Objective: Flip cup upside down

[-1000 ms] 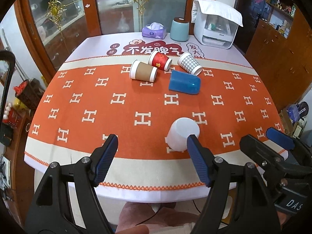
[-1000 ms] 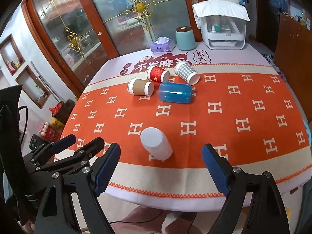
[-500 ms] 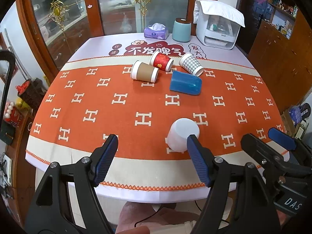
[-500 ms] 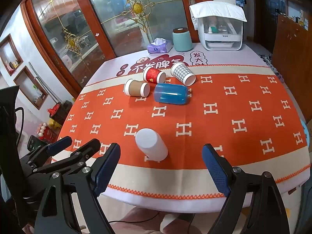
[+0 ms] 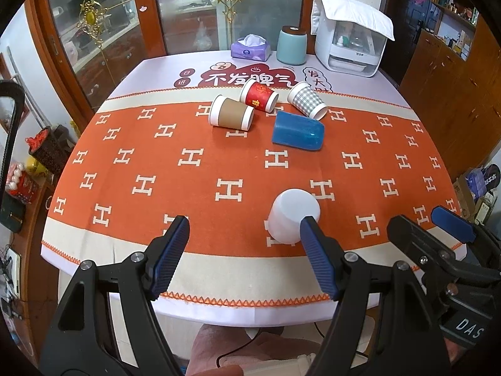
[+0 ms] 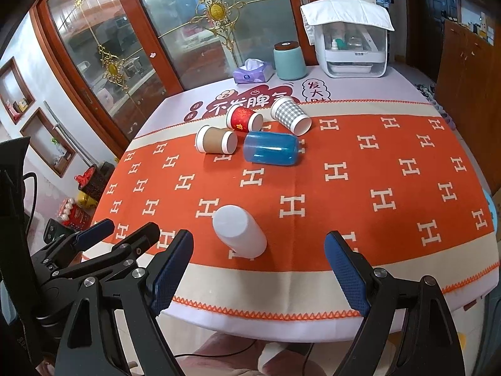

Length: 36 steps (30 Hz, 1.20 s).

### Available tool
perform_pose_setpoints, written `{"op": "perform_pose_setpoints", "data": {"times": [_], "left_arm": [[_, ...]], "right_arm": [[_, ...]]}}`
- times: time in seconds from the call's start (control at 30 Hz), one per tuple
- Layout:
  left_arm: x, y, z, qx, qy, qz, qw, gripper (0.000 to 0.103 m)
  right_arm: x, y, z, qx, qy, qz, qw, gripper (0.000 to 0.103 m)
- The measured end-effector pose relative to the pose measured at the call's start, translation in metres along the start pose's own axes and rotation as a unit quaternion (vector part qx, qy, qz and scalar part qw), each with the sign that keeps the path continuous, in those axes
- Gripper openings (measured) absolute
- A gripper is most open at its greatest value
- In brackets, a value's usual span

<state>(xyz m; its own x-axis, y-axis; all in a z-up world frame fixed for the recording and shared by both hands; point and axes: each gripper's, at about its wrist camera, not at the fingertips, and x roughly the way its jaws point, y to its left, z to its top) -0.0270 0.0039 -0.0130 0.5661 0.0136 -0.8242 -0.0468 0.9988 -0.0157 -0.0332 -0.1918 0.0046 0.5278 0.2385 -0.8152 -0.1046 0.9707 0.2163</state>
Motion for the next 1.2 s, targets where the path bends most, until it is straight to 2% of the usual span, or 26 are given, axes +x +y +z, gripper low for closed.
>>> {"op": "perform_pose_setpoints", "data": {"times": [1.2], "left_arm": [[0.0082, 0.0023, -0.0030, 0.000, 0.008, 0.007, 0.9999, 0.071]], "right_arm": [[0.0032, -0.0031, -0.0008, 0.001, 0.004, 0.001, 1.000, 0.087]]}}
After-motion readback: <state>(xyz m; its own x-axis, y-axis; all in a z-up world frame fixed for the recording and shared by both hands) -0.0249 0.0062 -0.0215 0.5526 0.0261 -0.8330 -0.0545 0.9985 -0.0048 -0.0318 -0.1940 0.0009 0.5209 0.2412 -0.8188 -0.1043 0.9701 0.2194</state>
